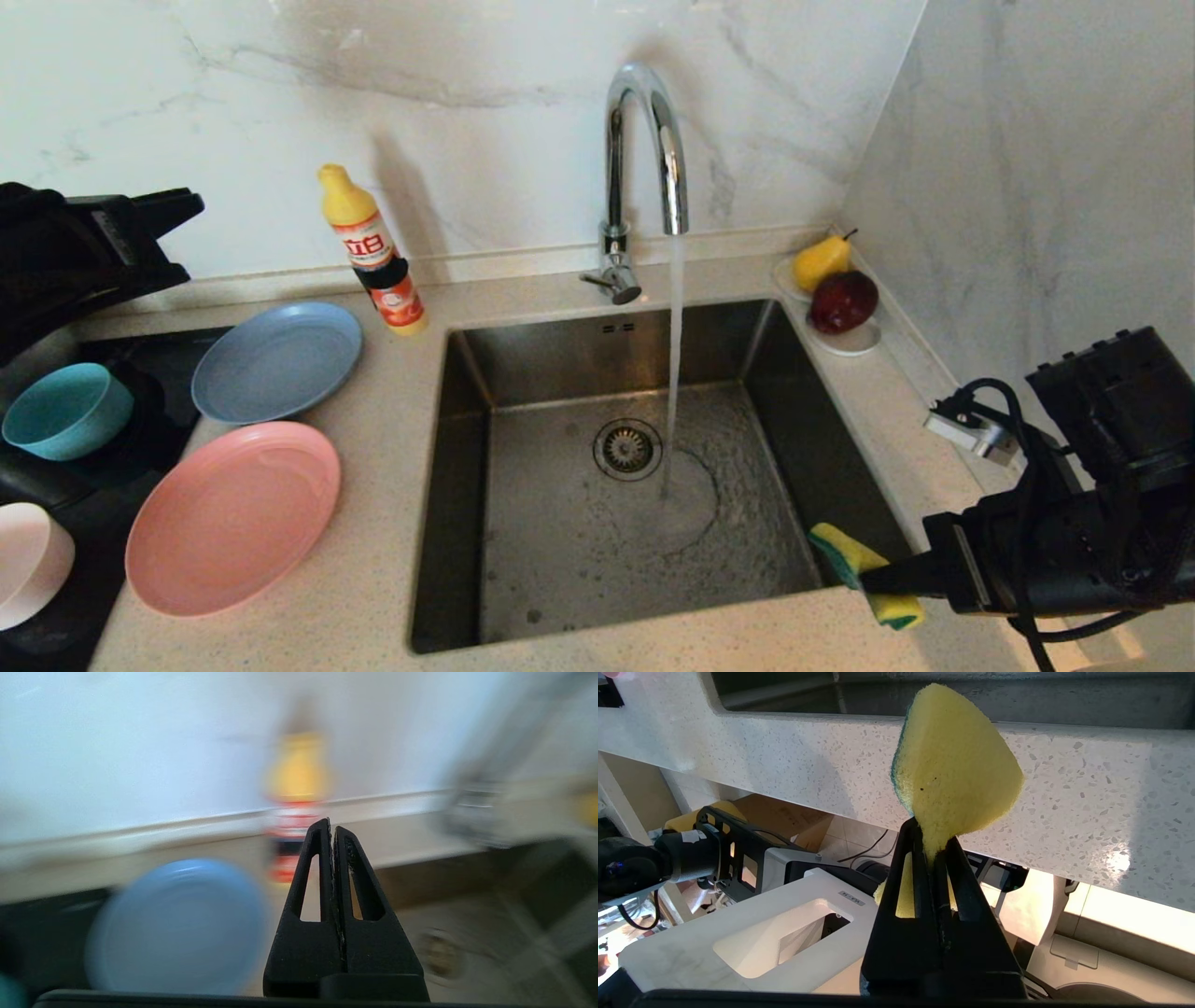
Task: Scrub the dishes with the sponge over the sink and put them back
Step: Put down the sponge
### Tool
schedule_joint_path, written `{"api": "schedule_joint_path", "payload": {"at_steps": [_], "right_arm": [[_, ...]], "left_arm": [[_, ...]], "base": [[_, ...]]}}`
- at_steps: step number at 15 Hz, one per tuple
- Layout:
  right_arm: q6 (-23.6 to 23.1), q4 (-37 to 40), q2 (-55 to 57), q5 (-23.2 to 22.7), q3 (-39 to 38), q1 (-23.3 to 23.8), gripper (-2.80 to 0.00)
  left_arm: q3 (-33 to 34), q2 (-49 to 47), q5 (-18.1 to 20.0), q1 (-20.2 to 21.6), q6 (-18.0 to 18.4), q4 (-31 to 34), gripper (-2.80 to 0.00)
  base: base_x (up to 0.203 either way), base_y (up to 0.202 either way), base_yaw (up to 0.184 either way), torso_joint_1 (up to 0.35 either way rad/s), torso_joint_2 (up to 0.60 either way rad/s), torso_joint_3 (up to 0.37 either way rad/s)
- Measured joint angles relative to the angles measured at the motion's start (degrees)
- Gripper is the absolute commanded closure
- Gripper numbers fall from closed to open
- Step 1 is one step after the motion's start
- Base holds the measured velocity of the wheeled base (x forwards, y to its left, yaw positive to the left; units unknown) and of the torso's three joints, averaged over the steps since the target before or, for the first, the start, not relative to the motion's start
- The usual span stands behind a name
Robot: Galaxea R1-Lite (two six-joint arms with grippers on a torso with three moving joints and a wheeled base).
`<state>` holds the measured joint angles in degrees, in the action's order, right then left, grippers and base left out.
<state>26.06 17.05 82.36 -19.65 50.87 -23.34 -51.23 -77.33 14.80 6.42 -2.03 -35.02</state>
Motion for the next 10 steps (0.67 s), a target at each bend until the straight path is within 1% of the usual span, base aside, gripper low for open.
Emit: {"api": "schedule_joint_path", "payload": {"at_steps": [2, 4, 6, 8, 10], "right_arm": [[0.0, 0.06, -0.2, 0.0, 0.24, -0.05, 0.0], [0.0, 0.14, -0.41, 0.0, 0.4, -0.22, 0.0], [0.0, 0.46, -0.85, 0.0, 0.5, -0.6, 0.0], [0.0, 0.52, -1.29, 0.02, 0.61, -0.71, 0.0], [0.01, 0.51, -1.6, 0.0, 0.43, -0.71, 0.0]], "left_arm": [[4.29, 6.24, 0.77, -4.37, 0.1, 0.18, 0.0], [9.63, 12.59, 2.38, -6.76, 0.1, 0.29, 0.0], [15.87, 19.13, 3.17, -7.58, 0.02, 0.26, 0.0], [24.04, 26.74, 3.26, -7.85, -0.04, 0.46, 0.0], [30.74, 35.15, 1.47, -7.89, -0.05, 2.71, 0.0]], "base": [[0.0, 0.0, 0.0, 0.0, 0.0, 0.0], [0.0, 0.0, 0.0, 0.0, 0.0, 0.0], [0.0, 0.0, 0.0, 0.0, 0.0, 0.0], [0.0, 0.0, 0.0, 0.0, 0.0, 0.0], [0.0, 0.0, 0.0, 0.0, 0.0, 0.0]]}}
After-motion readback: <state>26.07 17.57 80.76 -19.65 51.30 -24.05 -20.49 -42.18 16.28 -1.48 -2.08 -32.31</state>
